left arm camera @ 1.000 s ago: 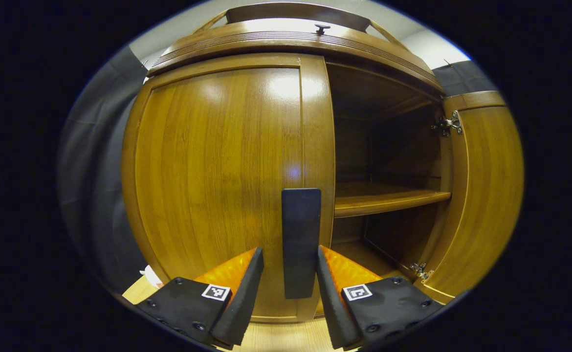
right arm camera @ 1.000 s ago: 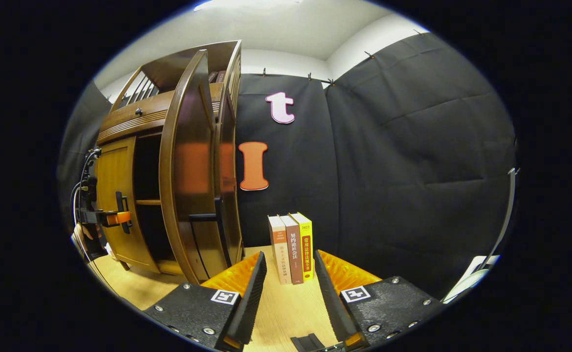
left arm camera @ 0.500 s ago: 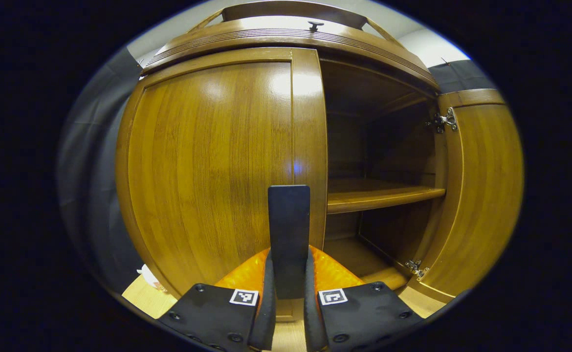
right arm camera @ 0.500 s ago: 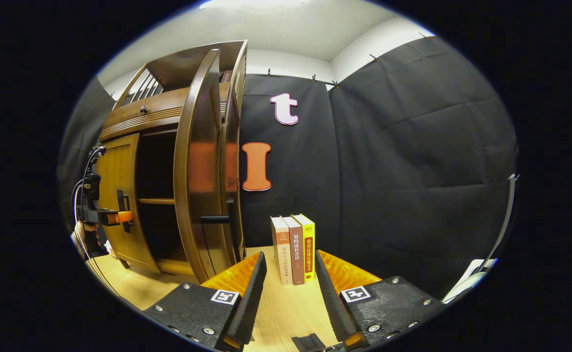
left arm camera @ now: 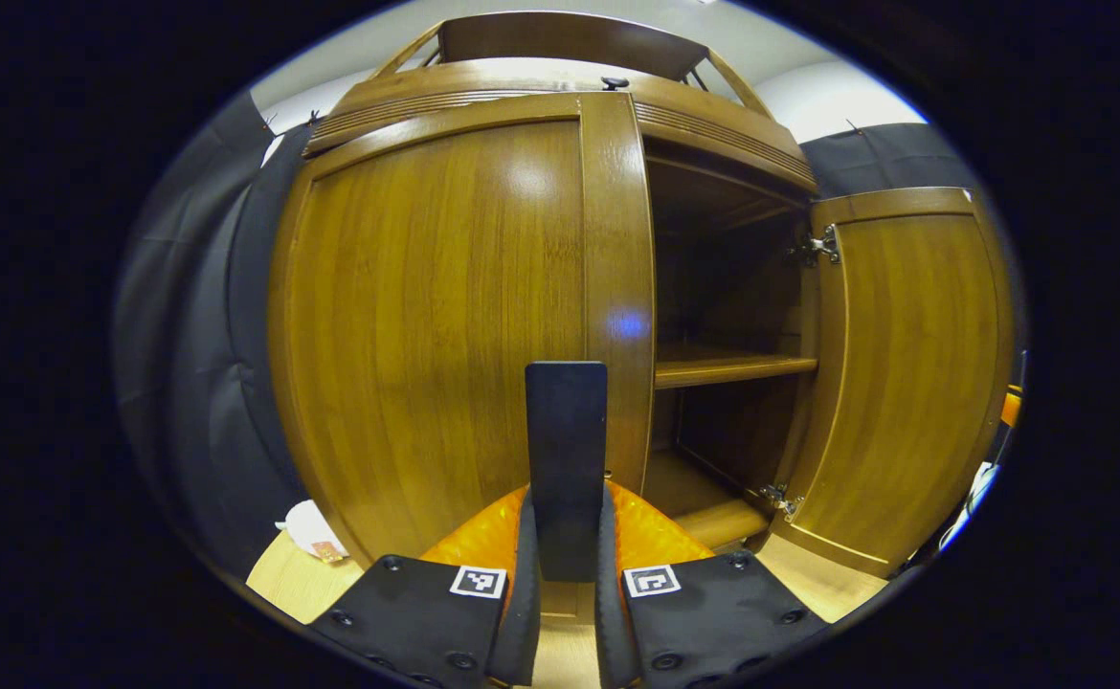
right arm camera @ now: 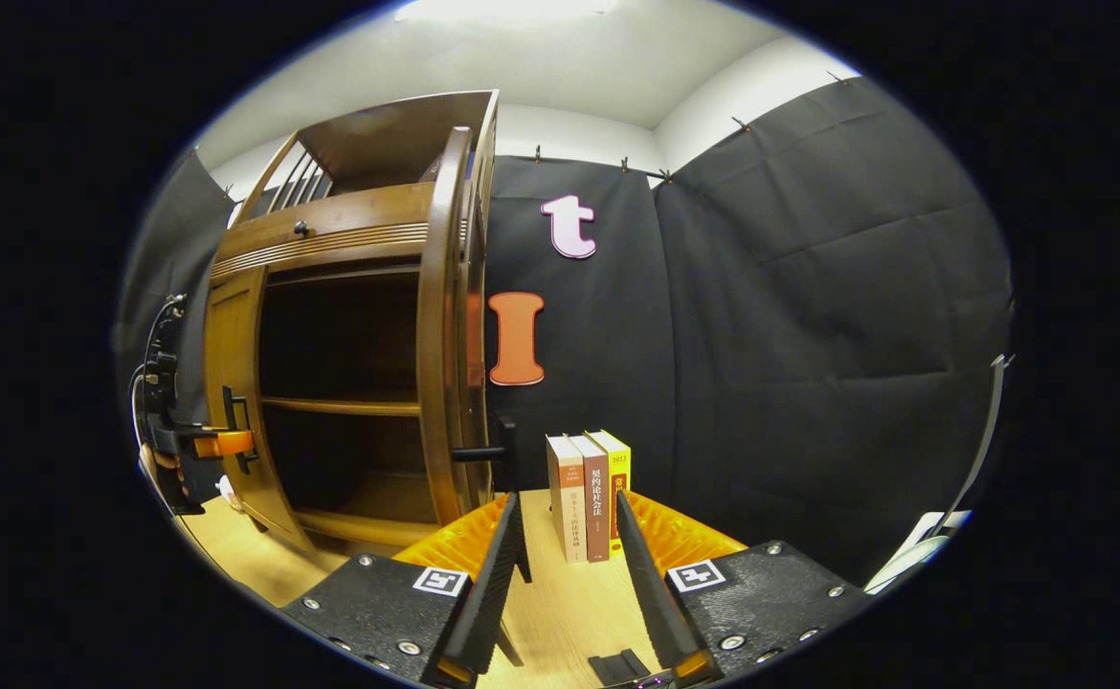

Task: Open the right door of the double-door shoe cabinet with the right hand, and open the left door with the left hand.

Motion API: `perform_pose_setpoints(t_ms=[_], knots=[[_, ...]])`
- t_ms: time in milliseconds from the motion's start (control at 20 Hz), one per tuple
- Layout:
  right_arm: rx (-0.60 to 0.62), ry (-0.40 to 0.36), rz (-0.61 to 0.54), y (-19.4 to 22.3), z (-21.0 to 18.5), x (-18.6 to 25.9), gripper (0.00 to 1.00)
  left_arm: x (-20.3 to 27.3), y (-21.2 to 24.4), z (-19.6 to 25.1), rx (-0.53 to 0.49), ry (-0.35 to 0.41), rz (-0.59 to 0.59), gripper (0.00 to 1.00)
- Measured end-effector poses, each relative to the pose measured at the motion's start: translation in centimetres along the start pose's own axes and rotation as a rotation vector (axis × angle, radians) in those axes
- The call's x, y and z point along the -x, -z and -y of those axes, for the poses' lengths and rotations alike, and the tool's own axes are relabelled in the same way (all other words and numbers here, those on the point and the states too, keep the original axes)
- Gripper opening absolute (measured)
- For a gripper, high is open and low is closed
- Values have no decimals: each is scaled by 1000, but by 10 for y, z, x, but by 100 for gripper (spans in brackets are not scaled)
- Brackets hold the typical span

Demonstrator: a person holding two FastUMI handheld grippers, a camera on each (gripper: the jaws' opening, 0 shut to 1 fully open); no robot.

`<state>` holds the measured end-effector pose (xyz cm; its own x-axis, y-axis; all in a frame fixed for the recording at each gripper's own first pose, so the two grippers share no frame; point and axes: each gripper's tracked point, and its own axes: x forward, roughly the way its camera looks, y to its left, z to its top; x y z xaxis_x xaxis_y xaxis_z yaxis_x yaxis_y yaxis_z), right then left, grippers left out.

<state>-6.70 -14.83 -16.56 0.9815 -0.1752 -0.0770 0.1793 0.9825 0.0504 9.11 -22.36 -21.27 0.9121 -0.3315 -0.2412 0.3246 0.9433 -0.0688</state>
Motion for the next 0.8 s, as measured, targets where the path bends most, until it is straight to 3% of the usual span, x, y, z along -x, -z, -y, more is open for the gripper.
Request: perform_pose_setpoints(t_ms=[50, 650, 700, 800], knots=[[0, -2, 2, -2, -3, 3, 55, 8, 0, -3, -3, 2, 4, 31], [-14, -53, 23, -22, -44, 34, 55, 90, 4, -41, -4, -23, 7, 34], [-16, -58, 24, -22, -48, 35, 67, 98, 4, -47, -6, -32, 8, 27], [-22, -68, 25, -22, -55, 37, 67, 114, 6, -57, -16, -53, 8, 30]])
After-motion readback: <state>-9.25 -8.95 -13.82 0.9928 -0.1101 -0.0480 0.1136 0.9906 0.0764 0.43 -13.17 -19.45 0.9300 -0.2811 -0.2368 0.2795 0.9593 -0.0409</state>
